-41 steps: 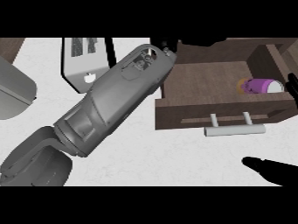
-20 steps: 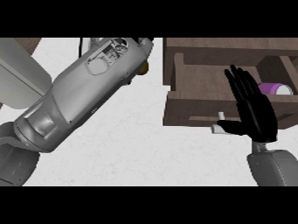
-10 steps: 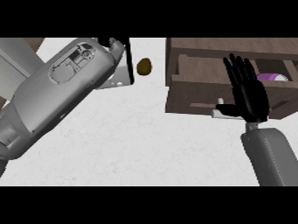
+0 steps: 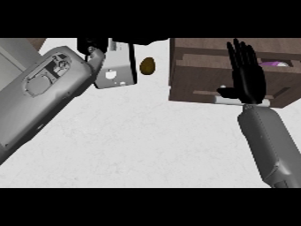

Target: Pick up the can, place it into the drawer and close the drawer

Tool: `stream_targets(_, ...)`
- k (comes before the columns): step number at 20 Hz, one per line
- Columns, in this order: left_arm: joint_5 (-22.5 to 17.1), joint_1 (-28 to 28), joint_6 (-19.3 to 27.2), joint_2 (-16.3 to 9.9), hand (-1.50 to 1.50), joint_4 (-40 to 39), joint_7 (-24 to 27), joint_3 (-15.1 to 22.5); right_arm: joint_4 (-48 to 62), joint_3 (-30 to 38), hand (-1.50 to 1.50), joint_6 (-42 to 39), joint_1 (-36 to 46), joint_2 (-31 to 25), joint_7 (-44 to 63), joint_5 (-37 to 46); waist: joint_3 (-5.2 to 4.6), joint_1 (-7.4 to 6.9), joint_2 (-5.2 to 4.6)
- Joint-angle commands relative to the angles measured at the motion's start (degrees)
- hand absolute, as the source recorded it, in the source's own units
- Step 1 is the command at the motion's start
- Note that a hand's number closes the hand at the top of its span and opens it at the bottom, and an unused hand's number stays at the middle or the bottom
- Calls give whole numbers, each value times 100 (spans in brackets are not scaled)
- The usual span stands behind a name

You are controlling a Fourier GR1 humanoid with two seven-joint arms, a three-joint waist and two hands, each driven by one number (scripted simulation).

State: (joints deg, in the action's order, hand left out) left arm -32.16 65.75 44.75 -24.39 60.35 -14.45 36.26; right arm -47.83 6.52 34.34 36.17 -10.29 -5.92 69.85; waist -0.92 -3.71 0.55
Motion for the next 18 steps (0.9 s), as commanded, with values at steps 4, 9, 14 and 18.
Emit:
stream_targets(4, 65, -629, -178, -444, -150, 711, -93, -69, 1576, 284, -150, 670, 922, 224, 63, 88, 102, -110, -142)
stream_targets(9, 162, -837, -157, -505, -150, 966, -113, -167, 2398, 558, -150, 681, 1820, -77, -102, -10, 105, -94, -180)
stream_targets(14, 339, -1203, 41, -484, -150, 1407, -117, -48, 2823, 659, -150, 802, 2298, -148, 40, 28, 106, -163, -184)
stream_targets(18, 295, -1530, -175, -634, -150, 1477, -18, -174, 3101, 759, -150, 834, 2545, -142, -27, -35, 104, -159, -221)
